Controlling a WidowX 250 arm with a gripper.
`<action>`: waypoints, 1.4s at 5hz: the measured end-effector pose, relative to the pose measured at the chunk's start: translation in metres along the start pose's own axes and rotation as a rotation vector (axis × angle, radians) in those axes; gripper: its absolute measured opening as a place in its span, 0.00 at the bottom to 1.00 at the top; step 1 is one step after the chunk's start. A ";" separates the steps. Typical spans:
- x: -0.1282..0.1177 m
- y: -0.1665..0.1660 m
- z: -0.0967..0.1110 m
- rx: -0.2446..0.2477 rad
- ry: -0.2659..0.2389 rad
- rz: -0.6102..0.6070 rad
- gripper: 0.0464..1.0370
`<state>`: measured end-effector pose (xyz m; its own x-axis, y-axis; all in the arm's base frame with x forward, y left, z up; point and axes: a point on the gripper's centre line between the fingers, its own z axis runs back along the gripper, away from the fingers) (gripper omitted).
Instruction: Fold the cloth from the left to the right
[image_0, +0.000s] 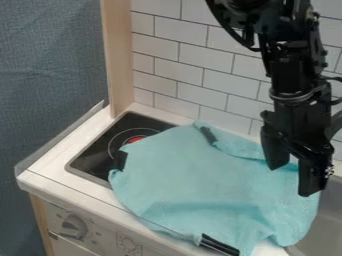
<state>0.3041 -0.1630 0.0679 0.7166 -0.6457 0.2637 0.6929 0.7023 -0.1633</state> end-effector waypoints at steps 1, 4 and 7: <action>-0.008 0.000 -0.009 -0.011 0.032 0.012 0.96; -0.081 0.069 0.021 0.159 0.045 0.373 0.96; -0.154 0.145 0.028 0.295 0.044 0.700 0.96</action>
<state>0.2915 0.0465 0.0307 0.9878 -0.0273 0.1532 0.0301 0.9994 -0.0159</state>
